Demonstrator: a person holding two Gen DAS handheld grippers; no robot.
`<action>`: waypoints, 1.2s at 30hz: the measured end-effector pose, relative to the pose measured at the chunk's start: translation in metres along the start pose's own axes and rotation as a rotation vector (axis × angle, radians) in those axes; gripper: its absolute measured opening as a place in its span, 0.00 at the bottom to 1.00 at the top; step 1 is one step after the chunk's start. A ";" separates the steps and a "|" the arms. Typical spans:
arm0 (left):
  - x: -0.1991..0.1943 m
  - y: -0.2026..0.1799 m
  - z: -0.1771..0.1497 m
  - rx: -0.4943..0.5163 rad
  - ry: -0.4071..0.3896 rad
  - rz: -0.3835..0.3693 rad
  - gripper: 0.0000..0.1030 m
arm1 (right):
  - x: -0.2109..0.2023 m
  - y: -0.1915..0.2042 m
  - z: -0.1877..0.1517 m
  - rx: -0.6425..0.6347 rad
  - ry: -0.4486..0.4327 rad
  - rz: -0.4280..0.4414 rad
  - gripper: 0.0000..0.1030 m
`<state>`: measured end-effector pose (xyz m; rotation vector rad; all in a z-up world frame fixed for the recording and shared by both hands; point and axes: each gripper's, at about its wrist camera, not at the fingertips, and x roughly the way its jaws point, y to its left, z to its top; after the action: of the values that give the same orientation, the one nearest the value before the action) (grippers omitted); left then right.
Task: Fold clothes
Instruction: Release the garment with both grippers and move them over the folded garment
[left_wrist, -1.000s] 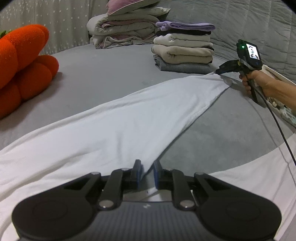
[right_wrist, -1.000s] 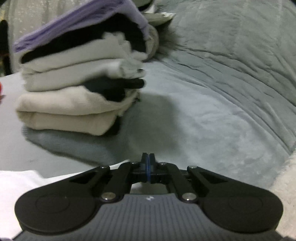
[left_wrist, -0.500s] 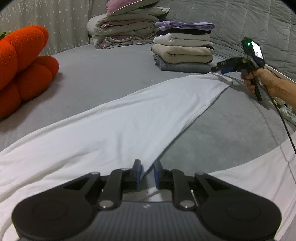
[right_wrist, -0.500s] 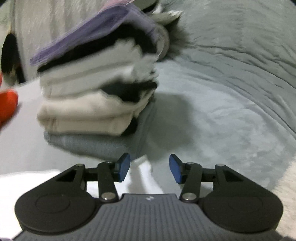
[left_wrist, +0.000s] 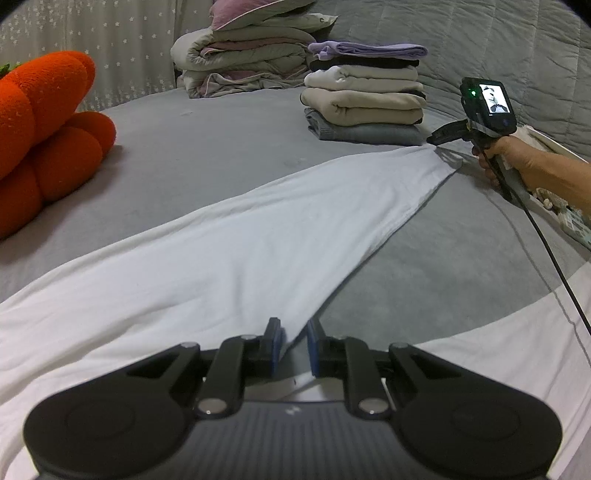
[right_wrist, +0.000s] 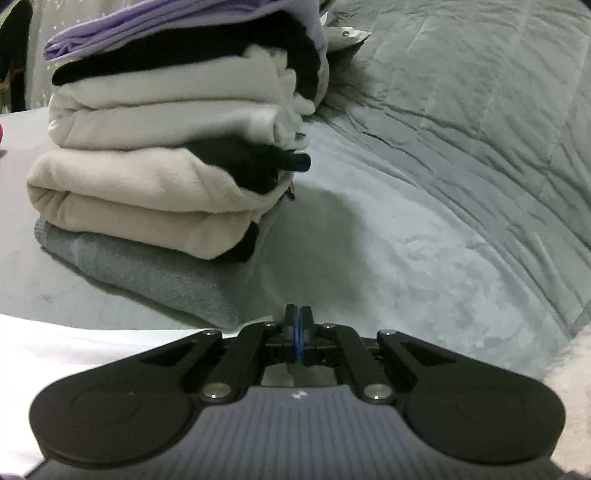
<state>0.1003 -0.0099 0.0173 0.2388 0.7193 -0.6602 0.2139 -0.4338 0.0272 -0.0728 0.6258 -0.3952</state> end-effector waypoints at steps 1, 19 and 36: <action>0.000 0.000 0.000 -0.002 -0.001 -0.002 0.19 | -0.003 -0.001 0.001 0.006 0.002 0.004 0.11; -0.033 0.020 0.000 -0.165 -0.083 0.146 0.65 | -0.099 0.039 0.003 0.041 0.007 0.182 0.50; -0.083 0.038 -0.015 -0.265 -0.061 0.310 0.80 | -0.221 0.056 0.001 0.350 0.113 0.342 0.60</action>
<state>0.0698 0.0652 0.0618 0.0824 0.6855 -0.2723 0.0701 -0.2984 0.1400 0.3889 0.6585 -0.1734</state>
